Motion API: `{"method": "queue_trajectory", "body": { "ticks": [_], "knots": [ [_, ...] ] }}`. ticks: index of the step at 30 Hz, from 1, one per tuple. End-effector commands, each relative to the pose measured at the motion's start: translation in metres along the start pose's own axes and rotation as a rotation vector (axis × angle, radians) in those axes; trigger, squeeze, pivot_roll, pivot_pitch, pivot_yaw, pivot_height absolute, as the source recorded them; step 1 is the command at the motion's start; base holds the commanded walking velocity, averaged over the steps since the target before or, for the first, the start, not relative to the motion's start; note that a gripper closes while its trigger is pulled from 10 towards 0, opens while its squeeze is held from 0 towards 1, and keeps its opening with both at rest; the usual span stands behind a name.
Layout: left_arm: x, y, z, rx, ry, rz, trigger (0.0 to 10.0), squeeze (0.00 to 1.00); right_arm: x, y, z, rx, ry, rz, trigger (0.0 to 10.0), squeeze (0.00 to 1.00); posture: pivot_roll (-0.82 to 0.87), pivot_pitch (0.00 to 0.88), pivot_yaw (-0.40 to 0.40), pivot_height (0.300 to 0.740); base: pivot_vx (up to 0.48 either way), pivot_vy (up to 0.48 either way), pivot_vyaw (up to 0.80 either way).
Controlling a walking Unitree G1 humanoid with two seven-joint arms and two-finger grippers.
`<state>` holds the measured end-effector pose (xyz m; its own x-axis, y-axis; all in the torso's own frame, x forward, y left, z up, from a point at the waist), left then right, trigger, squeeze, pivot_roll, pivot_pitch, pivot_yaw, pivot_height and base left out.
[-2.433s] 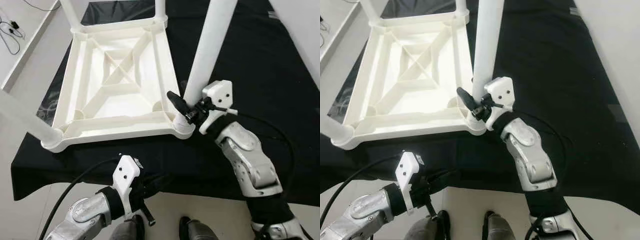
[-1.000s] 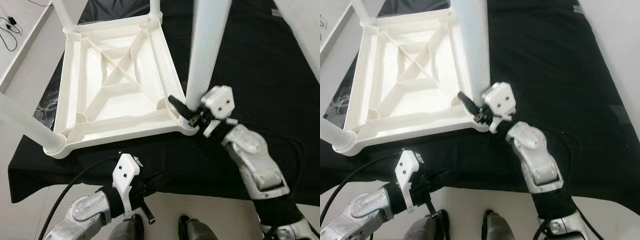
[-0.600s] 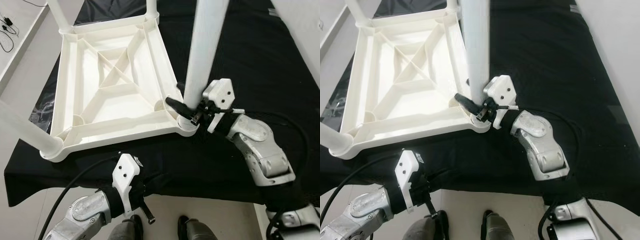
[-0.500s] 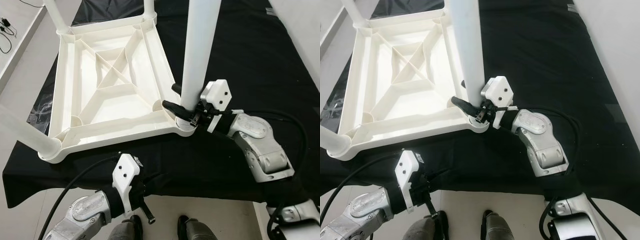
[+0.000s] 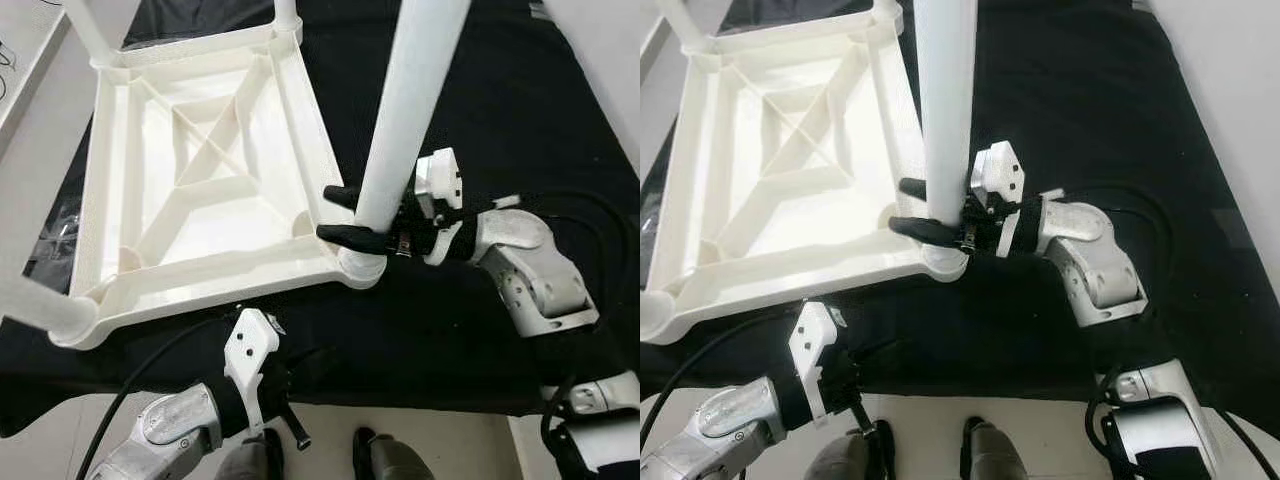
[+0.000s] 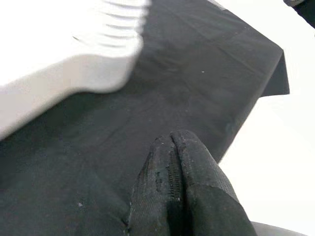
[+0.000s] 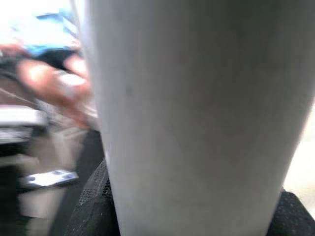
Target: Building children table
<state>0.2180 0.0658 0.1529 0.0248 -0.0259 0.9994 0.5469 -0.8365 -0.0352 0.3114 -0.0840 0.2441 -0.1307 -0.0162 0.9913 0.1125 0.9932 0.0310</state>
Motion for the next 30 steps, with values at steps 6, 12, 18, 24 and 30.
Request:
{"method": "queue_trajectory", "body": {
  "ticks": [6,12,18,24,30],
  "knots": [
    [-0.006,-0.002,-0.004,-0.007,-0.008,0.025,10.0,0.00,-0.035,0.012,0.040,0.235,0.181,0.086,10.0,0.00,0.11,0.317,0.016,0.740,0.000,0.000,0.00],
    [-0.006,-0.002,-0.005,-0.009,-0.009,0.027,10.0,0.00,-0.048,0.020,0.025,0.154,0.051,0.156,10.0,0.00,0.11,0.311,0.014,0.740,0.000,0.000,0.00],
    [-0.006,-0.003,-0.006,-0.009,-0.008,0.028,10.0,0.00,-0.063,0.023,0.025,0.129,-0.052,0.241,10.0,0.00,0.11,0.309,0.016,0.740,0.000,0.000,0.00],
    [-0.007,-0.003,-0.006,-0.017,-0.004,0.035,10.0,0.00,-0.063,0.029,0.034,0.167,-0.059,0.227,10.0,0.00,0.12,0.312,0.023,0.740,0.000,0.000,0.00],
    [-0.007,-0.004,-0.006,-0.018,0.002,0.038,10.0,0.00,-0.067,0.028,0.038,0.222,-0.047,0.254,10.0,0.00,0.12,0.317,0.021,0.740,0.000,0.000,0.00]
  ]
}}
Point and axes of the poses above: a point about 5 cm out from each wrist's last joint towards the gripper, its own y axis pointing out of the wrist towards the gripper, its own x axis along the axis of the wrist's last joint, z = x × y, the point moved 4 cm from there along y, pointing out of the wrist towards the gripper, and after that the axes turned 3 degrees about y, right-handed, at the moved point
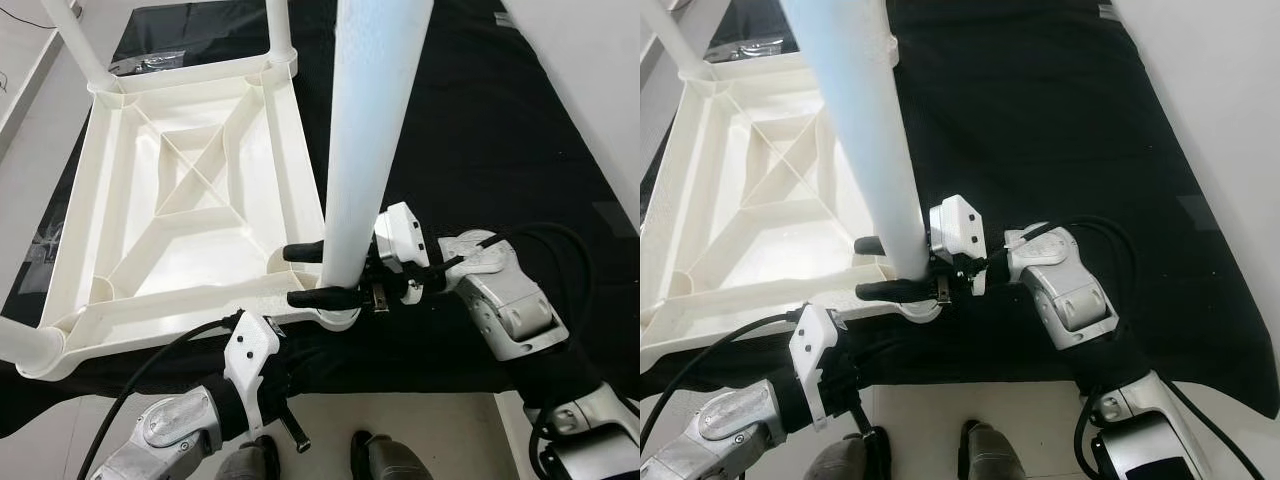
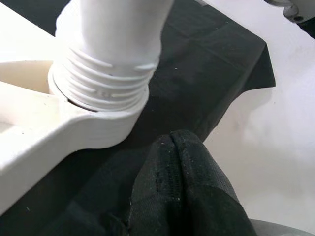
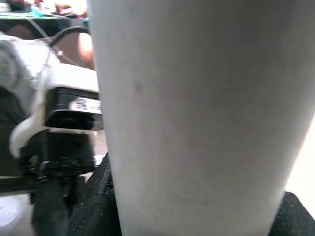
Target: Building children table
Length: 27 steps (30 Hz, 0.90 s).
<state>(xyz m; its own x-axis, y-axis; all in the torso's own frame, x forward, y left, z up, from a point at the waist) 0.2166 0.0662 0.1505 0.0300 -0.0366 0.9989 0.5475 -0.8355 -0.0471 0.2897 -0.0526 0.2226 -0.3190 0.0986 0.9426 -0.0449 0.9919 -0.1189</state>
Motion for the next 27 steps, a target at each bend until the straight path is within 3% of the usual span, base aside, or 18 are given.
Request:
{"method": "queue_trajectory", "body": {
  "ticks": [1,13,19,27],
  "knots": [
    [-0.004,-0.004,-0.006,-0.021,0.010,0.029,10.0,0.00,-0.044,0.006,0.018,0.076,0.170,0.119,10.0,0.00,0.12,0.317,0.021,0.740,0.000,0.000,0.00],
    [-0.001,-0.008,-0.009,-0.012,0.110,0.052,10.0,0.00,-0.034,-0.007,0.018,0.180,0.248,0.065,10.0,0.00,0.13,0.322,0.020,0.740,0.000,0.000,0.00],
    [-0.001,-0.017,-0.003,0.077,0.207,0.091,10.0,0.00,-0.034,-0.014,0.017,0.211,0.254,0.083,10.0,0.00,0.14,0.323,0.021,0.740,0.000,0.000,0.00],
    [-0.006,-0.026,-0.013,0.168,0.154,0.089,10.0,0.00,-0.042,-0.019,0.010,0.190,0.239,0.130,10.0,0.00,0.15,0.319,0.026,0.740,0.000,0.000,0.00]
  ]
}}
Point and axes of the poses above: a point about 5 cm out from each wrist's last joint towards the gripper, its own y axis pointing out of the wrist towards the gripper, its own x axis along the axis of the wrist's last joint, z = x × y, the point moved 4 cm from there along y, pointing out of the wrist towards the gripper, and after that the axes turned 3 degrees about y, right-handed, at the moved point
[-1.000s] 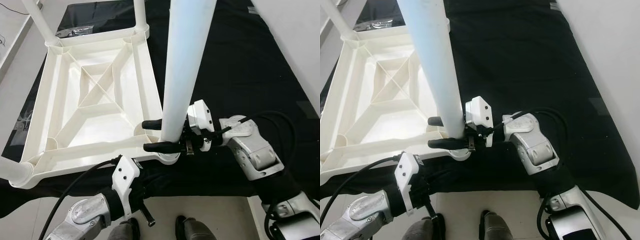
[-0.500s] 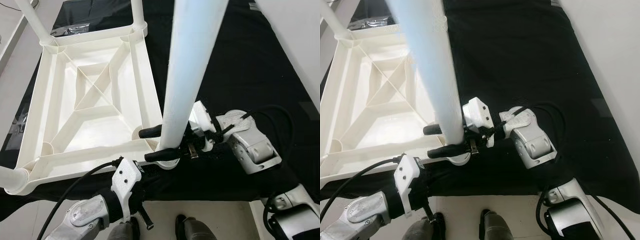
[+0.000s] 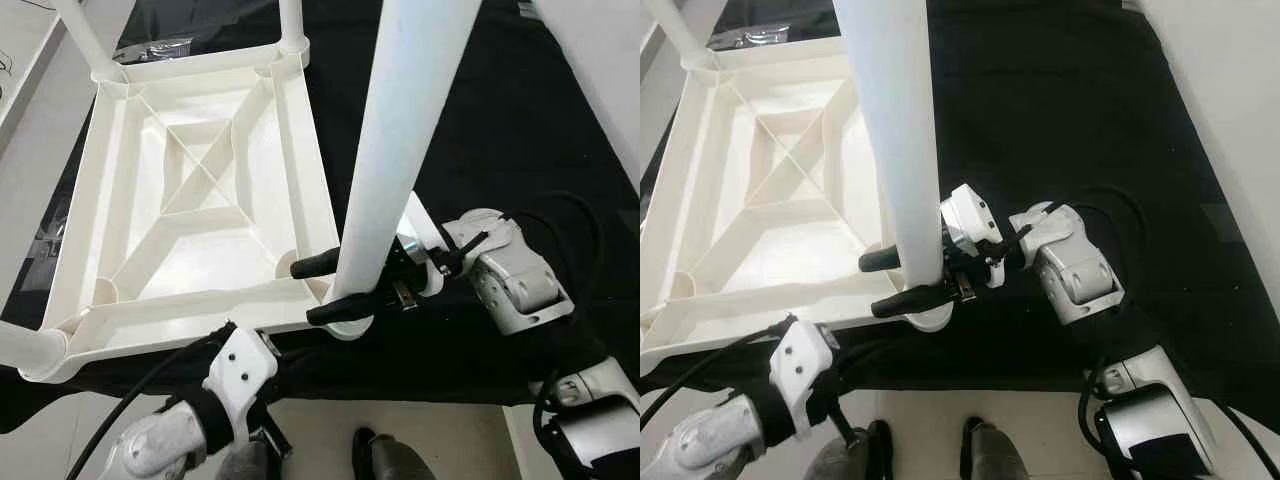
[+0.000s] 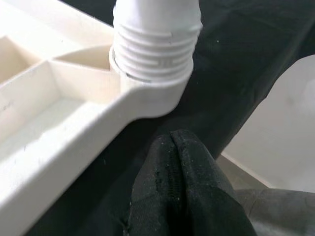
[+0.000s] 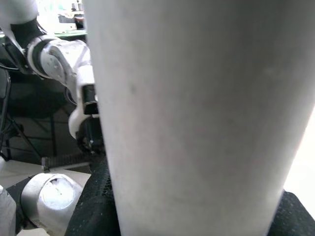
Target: Building children table
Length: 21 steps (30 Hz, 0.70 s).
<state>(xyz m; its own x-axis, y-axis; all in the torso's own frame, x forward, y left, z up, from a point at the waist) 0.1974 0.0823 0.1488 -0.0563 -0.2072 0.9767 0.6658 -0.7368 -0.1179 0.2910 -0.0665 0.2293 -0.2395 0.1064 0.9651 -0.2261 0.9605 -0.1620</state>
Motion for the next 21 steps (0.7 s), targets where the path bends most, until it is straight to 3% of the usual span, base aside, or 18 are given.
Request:
{"method": "queue_trajectory", "body": {
  "ticks": [1,7,17,21],
  "knots": [
    [-0.002,-0.003,-0.006,0.019,-0.020,0.008,10.0,0.00,-0.047,-0.002,0.009,-0.004,0.169,0.120,10.0,0.00,0.15,0.319,0.026,0.740,0.000,0.000,0.00],
    [-0.003,-0.002,-0.007,0.031,-0.029,0.005,10.0,0.00,-0.034,-0.006,0.001,-0.071,0.172,0.037,10.0,0.00,0.15,0.317,0.031,0.740,0.000,0.000,0.00],
    [-0.001,0.000,-0.008,0.011,-0.059,-0.015,10.0,0.00,-0.017,-0.007,0.021,0.023,0.174,-0.044,10.0,0.00,0.14,0.314,0.039,0.740,0.000,0.000,0.00],
    [-0.002,0.002,-0.008,-0.012,-0.068,-0.021,10.0,0.00,-0.005,-0.004,0.016,0.002,0.174,-0.133,10.0,0.00,0.14,0.311,0.041,0.740,0.000,0.000,0.00]
  ]
}}
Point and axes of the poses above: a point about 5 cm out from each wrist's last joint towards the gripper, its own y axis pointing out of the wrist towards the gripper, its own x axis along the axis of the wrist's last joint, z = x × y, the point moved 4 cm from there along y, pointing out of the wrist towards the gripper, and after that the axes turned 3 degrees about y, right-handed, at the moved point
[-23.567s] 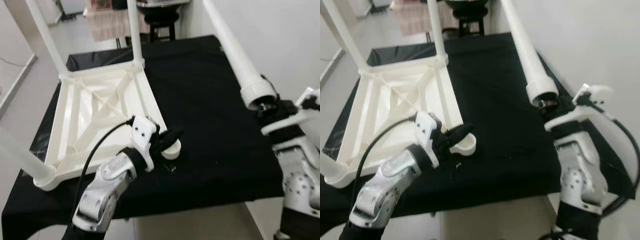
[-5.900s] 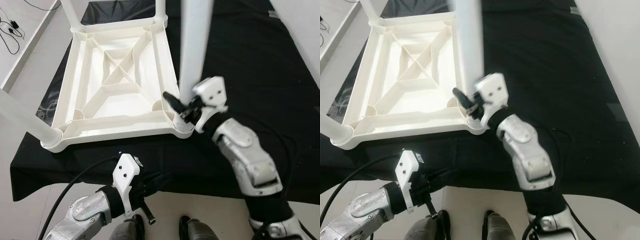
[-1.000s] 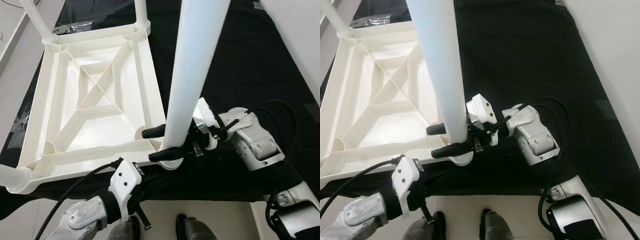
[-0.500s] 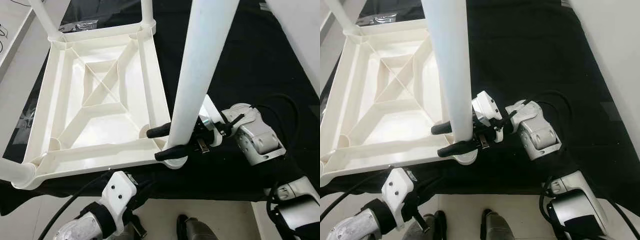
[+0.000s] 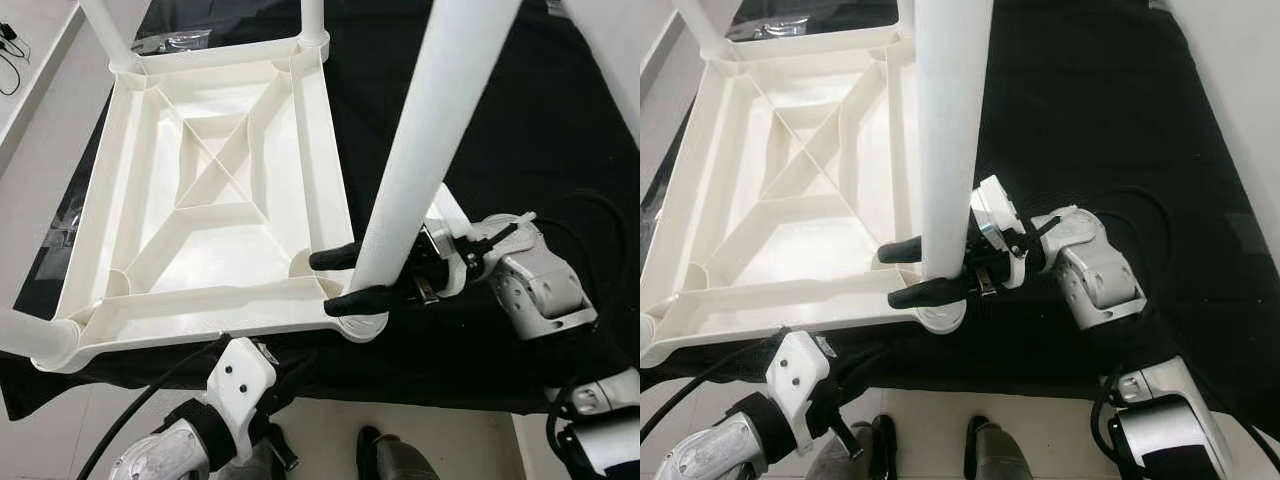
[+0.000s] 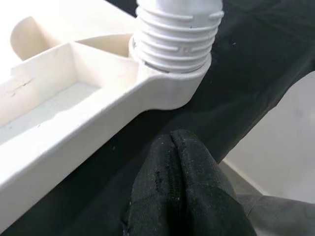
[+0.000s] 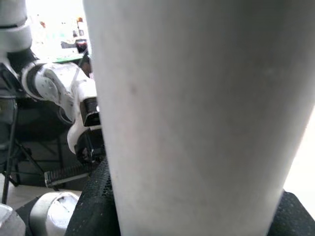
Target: Building children table
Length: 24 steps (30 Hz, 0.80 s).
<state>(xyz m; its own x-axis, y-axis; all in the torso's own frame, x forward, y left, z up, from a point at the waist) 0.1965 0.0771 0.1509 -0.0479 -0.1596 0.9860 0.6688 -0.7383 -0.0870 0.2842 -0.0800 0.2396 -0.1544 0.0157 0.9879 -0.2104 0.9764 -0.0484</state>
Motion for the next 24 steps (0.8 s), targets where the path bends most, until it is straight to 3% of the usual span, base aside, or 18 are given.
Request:
{"method": "queue_trajectory", "body": {
  "ticks": [1,5,13,16,21,24],
  "knots": [
    [-0.005,-0.001,-0.004,-0.019,-0.029,0.010,10.0,0.00,-0.015,0.008,0.007,0.032,0.112,-0.035,10.0,0.00,0.14,0.311,0.041,0.740,0.000,0.000,0.00],
    [-0.007,-0.002,-0.005,-0.021,-0.035,0.009,10.0,0.00,0.003,0.008,0.006,0.038,0.131,-0.135,10.0,0.00,0.14,0.309,0.040,0.740,0.000,0.000,0.00],
    [-0.009,-0.002,-0.003,-0.024,-0.039,0.010,10.0,0.00,0.008,0.008,0.006,0.024,0.139,-0.179,10.0,0.00,0.13,0.306,0.040,0.740,0.000,0.000,0.00],
    [-0.009,-0.002,-0.003,-0.026,-0.040,0.010,10.0,0.00,0.005,0.008,0.006,0.007,0.135,-0.170,10.0,0.00,0.13,0.304,0.043,0.740,0.000,0.000,0.00],
    [-0.010,-0.001,-0.005,-0.036,-0.039,0.010,10.0,0.00,-0.022,0.011,0.004,-0.069,0.070,0.007,10.0,0.00,0.13,0.300,0.046,0.740,0.000,0.000,0.00],
    [-0.010,-0.001,-0.005,-0.037,-0.038,0.010,10.0,0.00,-0.025,0.010,0.003,-0.077,0.070,0.027,10.0,0.00,0.13,0.296,0.048,0.740,0.000,0.000,0.00]
  ]
}}
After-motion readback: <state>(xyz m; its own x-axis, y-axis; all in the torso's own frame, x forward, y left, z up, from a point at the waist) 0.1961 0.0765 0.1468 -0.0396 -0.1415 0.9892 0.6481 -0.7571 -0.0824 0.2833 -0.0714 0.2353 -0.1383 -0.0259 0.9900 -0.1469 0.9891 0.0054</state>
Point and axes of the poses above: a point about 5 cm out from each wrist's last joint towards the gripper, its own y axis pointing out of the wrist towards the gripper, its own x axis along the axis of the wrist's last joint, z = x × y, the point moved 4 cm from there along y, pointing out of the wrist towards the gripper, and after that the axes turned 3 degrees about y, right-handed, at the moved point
